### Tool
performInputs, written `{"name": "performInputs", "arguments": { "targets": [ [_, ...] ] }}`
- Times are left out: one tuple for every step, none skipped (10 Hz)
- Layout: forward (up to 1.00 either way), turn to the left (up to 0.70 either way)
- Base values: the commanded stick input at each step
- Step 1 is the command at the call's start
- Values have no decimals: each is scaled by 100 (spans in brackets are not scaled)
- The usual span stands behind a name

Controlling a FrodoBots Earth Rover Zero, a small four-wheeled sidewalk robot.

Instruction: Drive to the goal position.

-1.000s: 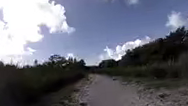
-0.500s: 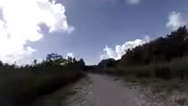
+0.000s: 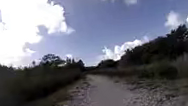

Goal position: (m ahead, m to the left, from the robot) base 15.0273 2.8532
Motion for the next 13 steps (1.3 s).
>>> {"name": "performInputs", "arguments": {
  "targets": [
    [70,0],
    [70,0],
    [70,0],
    [70,0],
    [70,0],
    [70,0],
    [70,0],
    [70,10],
    [70,25],
    [70,35],
    [70,35],
    [70,7],
    [70,0]
  ]
}}
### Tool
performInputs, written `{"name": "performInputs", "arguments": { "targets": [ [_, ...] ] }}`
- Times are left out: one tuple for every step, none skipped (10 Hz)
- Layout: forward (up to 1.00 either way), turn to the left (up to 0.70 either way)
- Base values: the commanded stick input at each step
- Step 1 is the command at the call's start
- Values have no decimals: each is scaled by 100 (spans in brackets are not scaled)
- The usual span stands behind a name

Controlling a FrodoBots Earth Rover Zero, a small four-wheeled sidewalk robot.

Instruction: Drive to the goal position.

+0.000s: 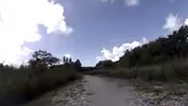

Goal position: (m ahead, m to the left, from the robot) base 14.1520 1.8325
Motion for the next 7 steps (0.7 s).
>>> {"name": "performInputs", "arguments": {
  "targets": [
    [70,0],
    [70,0],
    [70,0],
    [70,0],
    [70,0],
    [70,0],
    [70,0]
  ]
}}
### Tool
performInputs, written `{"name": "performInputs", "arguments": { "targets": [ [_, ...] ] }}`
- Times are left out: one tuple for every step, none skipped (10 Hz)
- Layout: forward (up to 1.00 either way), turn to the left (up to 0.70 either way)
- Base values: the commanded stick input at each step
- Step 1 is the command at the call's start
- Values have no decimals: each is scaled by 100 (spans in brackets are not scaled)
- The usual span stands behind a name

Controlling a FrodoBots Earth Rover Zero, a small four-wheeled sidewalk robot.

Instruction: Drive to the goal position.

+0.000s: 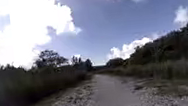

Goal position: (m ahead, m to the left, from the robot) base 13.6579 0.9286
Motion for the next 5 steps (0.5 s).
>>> {"name": "performInputs", "arguments": {
  "targets": [
    [70,0],
    [70,0],
    [70,0],
    [70,0],
    [70,0]
  ]
}}
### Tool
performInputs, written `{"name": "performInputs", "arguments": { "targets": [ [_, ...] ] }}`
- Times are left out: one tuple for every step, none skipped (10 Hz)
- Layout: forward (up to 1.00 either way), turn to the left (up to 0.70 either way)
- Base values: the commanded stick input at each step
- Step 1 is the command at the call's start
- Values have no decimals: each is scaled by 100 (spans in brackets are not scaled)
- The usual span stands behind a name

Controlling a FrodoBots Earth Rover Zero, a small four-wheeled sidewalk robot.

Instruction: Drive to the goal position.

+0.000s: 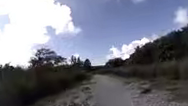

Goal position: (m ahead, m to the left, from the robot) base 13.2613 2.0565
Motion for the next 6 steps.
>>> {"name": "performInputs", "arguments": {
  "targets": [
    [70,0],
    [70,0],
    [70,0],
    [70,0],
    [70,0],
    [70,0]
  ]
}}
